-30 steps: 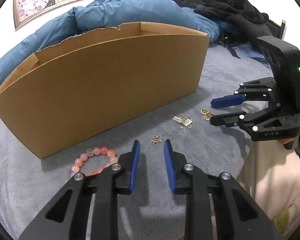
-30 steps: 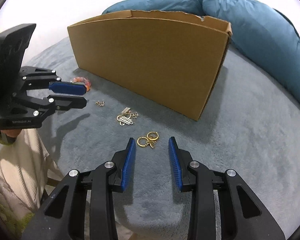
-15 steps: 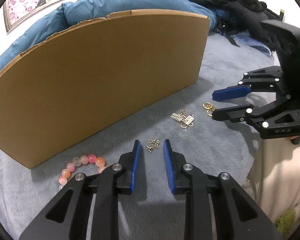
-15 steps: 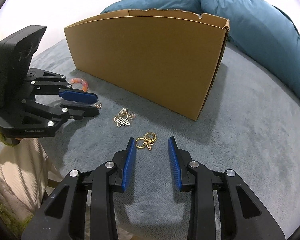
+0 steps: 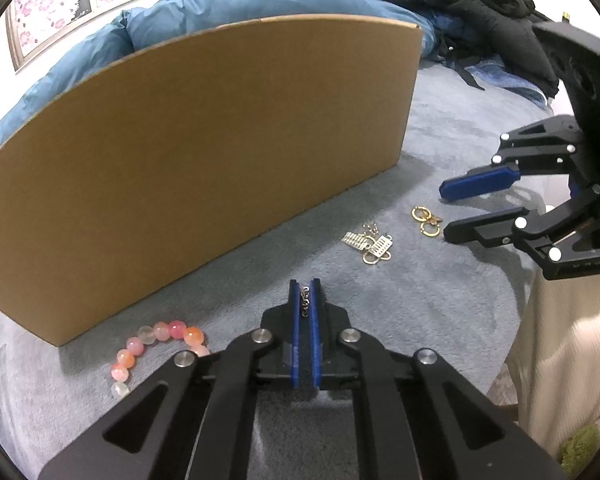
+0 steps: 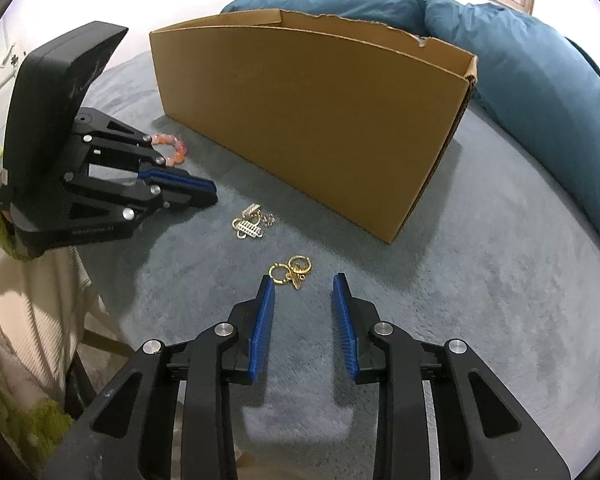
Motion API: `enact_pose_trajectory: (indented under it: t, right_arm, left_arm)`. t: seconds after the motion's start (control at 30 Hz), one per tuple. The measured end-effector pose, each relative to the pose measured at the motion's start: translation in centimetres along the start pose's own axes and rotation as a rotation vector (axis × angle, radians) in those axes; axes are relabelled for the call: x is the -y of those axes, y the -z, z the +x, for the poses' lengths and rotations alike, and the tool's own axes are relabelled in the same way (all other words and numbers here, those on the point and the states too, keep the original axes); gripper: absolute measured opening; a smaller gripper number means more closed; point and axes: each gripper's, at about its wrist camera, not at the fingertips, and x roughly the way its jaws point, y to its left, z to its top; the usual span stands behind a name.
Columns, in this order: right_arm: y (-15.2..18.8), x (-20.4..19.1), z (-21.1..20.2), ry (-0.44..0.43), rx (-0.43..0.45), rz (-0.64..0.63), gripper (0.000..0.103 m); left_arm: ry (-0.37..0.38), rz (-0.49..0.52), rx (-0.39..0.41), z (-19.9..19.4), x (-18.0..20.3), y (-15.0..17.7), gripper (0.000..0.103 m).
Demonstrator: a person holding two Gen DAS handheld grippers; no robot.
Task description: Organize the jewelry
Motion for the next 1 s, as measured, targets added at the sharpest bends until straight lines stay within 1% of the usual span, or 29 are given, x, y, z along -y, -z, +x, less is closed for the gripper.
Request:
enact_pose_trajectory:
  t: [0.1, 0.27, 0.43, 0.83, 1.0]
  right_arm:
    - [0.4, 0.6, -0.1, -0.015, -0.005, 0.008, 0.023]
    - [0.5, 0.9, 0.2, -0.031, -0.011, 0.005, 0.020]
    - [0.2, 0.9, 0.6, -0.052, -0.016, 0.000, 0.018]
    - [-0.7, 1.3, 2.1, -0.119, -0.046, 0.017, 0.016]
    - [-0.7, 1.3, 2.1, -0.117, -0.065, 0.021, 0.013]
  left_arm:
    - [-0.011, -0.023, 0.004, -0.5, -0.6, 0.2, 0.004]
    - [-0.029, -0.066, -0.008, -0.9, -1.7, 0.9, 0.004]
    - [-0.032, -0.066, -0.011, -0.6, -1.6, 0.8, 0.004]
    - [-0.024, -0.076, -0.010, -0.4, -1.9, 0.9, 0.004]
    - [-0.024, -0.078, -0.009, -0.4, -2.0, 1.1, 0.004]
